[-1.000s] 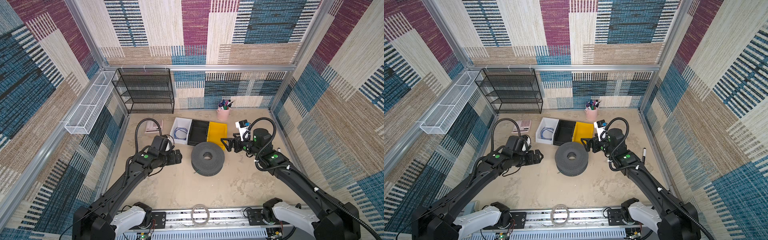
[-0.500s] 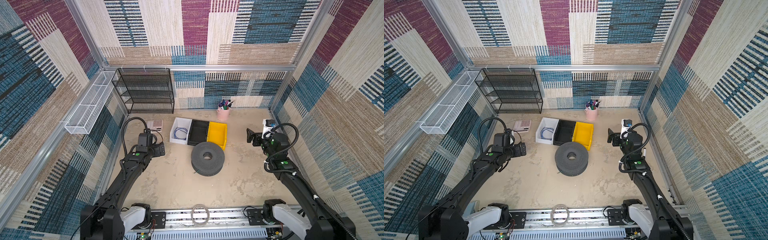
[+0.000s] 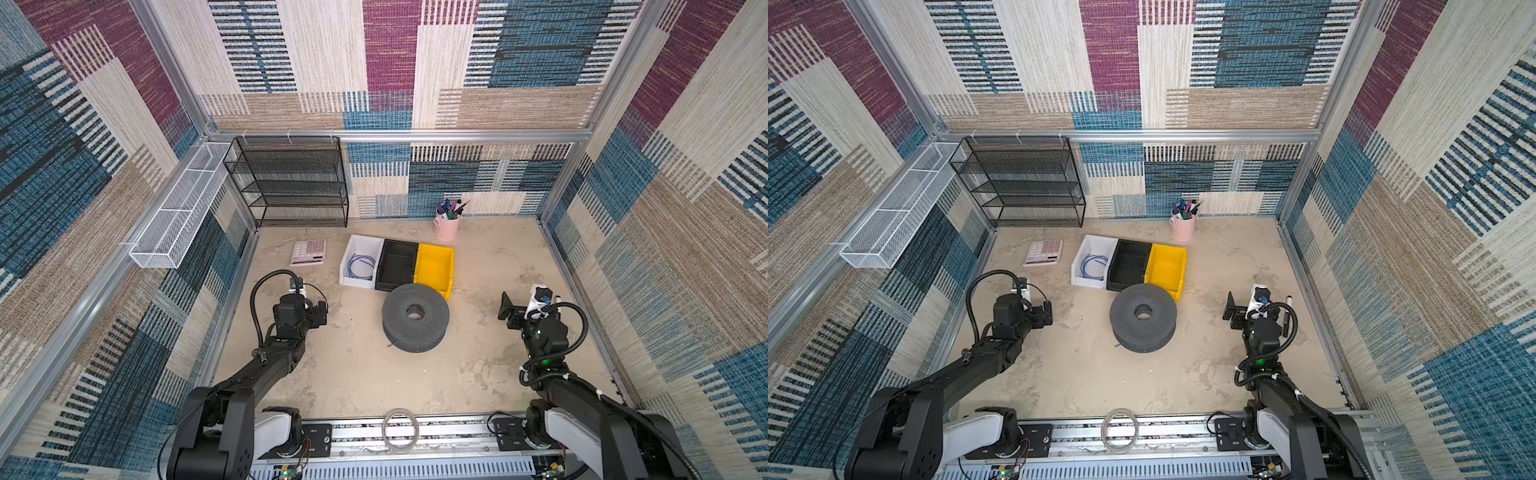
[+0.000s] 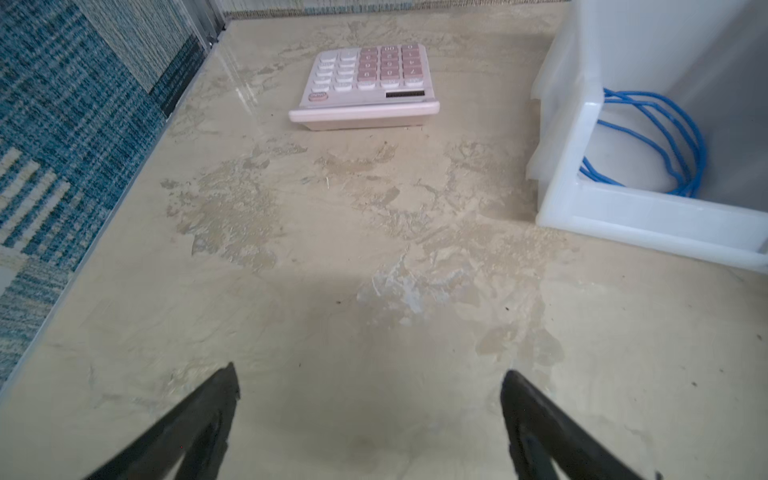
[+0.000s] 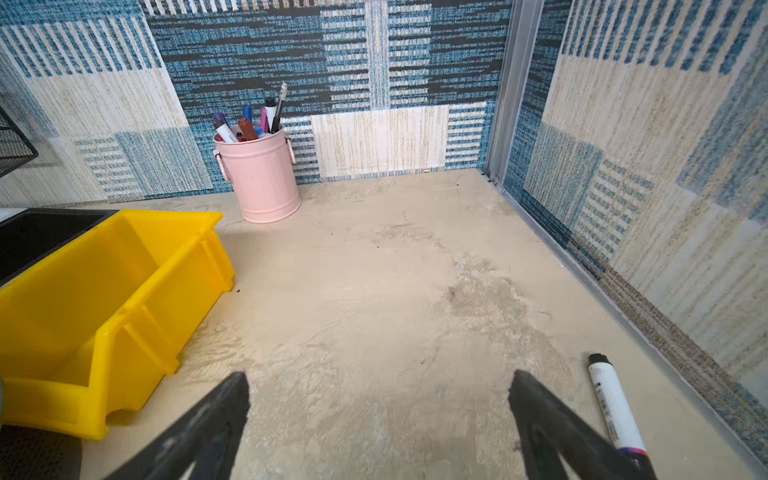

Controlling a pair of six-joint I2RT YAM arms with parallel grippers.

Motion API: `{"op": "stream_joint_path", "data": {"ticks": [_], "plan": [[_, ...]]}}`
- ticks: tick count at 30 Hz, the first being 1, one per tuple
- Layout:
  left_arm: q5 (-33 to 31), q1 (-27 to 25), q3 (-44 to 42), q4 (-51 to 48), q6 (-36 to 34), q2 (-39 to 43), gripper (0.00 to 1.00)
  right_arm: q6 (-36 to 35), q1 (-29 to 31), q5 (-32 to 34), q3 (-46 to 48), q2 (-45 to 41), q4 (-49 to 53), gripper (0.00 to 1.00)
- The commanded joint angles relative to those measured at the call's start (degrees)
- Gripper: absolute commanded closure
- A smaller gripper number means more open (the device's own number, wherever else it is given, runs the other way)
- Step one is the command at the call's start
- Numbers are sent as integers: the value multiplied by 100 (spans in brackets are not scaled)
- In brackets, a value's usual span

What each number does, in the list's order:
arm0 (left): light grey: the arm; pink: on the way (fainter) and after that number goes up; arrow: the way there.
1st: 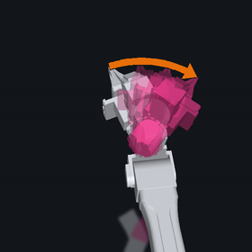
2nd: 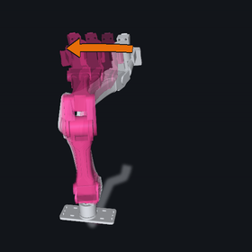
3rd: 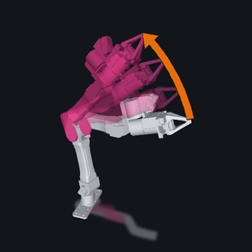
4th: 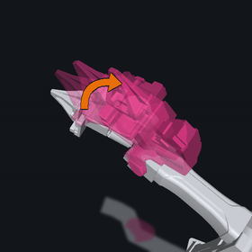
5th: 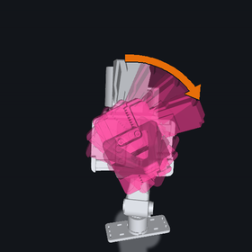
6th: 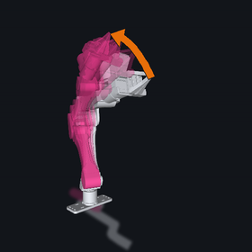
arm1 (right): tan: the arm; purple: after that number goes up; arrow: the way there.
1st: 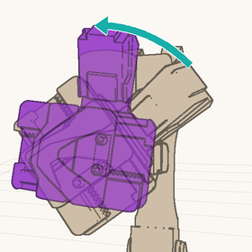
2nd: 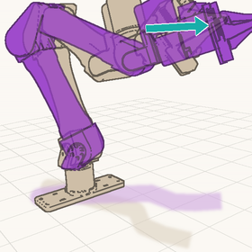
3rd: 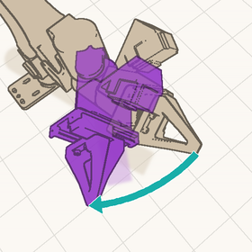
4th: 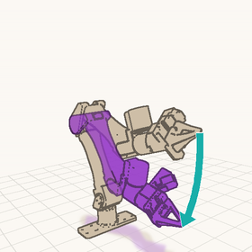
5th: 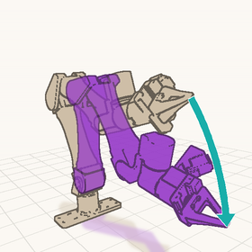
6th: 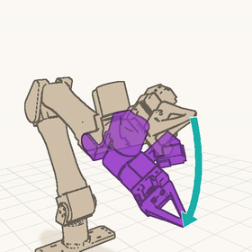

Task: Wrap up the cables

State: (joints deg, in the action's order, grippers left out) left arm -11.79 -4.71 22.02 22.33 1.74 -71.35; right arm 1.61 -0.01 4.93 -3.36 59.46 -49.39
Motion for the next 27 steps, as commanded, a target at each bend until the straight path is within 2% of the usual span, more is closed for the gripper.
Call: {"op": "stream_joint_path", "data": {"ticks": [1,3,6,10,11,14,21,27], "plan": [[34,35,-48,1779,-167,-468,1,-319,-7,-124,13,536,-1940,1],[-33,39,154,1594,-327,-640,1,-156,-171,-277,-82,1033,-2105,1],[115,150,140,2178,-377,-1129,1,9,-245,-453,48,2018,-3358,1],[58,263,81,2820,-255,-1719,1,-81,-247,-792,-346,2922,-3555,1],[132,305,140,2608,-213,-1694,1,-81,-245,-783,-528,2783,-2966,1],[239,388,234,2518,-167,-1731,1,-71,-249,-775,-760,2827,-2566,1],[278,422,206,2483,-121,-1667,1,-117,-236,-785,-774,2822,-2545,1],[277,426,197,2505,-114,-1668,1,-289,-238,-1214,-956,2834,-2237,1]]}}
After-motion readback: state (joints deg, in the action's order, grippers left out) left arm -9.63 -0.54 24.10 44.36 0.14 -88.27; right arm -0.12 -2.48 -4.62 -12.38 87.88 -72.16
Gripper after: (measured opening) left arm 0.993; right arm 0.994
